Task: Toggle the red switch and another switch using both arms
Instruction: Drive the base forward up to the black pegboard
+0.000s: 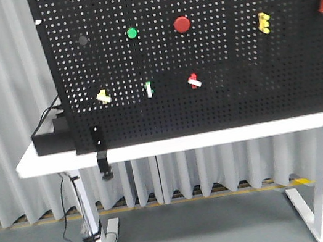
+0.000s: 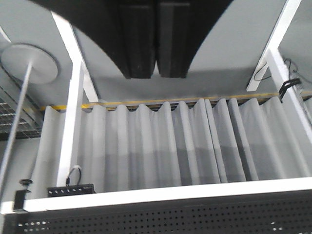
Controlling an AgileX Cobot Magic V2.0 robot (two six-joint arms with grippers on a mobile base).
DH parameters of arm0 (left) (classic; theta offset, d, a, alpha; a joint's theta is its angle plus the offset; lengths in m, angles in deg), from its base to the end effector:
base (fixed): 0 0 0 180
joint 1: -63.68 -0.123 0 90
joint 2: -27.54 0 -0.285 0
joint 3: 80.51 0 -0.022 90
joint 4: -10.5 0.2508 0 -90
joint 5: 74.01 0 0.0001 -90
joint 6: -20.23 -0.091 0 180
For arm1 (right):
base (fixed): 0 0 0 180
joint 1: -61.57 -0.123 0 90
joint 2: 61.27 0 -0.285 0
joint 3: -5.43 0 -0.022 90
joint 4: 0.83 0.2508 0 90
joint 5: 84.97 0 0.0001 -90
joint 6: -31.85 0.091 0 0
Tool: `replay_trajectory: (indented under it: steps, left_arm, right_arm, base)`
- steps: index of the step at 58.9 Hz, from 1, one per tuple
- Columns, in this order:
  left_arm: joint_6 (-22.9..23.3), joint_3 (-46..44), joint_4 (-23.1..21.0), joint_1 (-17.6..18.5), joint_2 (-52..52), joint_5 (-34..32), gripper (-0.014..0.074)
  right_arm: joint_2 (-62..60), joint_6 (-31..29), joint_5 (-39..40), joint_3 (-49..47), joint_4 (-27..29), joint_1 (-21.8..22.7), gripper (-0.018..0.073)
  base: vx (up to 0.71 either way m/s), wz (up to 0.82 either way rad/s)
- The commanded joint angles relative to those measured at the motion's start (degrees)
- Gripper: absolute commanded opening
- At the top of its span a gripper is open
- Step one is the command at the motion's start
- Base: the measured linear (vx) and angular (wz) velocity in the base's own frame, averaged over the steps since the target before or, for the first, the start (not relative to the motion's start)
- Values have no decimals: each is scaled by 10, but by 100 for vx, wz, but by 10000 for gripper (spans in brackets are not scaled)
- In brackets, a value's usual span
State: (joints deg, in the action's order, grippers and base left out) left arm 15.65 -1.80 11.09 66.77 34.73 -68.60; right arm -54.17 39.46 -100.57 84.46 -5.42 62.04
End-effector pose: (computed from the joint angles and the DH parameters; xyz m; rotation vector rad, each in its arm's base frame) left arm 0.0567 -0.0030 0.1964 0.1140 1.5896 0.0290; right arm 0.0550 -0.0024 0.1786 0.0722 1.7732 0.0152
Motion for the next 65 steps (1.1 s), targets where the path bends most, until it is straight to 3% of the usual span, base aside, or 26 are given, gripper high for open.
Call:
replay_trajectory:
  steps: [1, 32, 65]
  left_arm:
    - [6, 11, -6, -1, -10, -49, 3]
    - [6, 11, -6, -1, -10, -49, 3]
    - [6, 11, -6, -1, -10, -49, 3]
  right_arm:
    - [-6, -6, 46, 3, -4, 2, -6]
    - [-6, -6, 46, 3, -4, 2, -6]
    - [-6, -6, 46, 3, -4, 2, -6]
  base:
    - [48, 0]
    - [42, -3]
    - [24, -1]
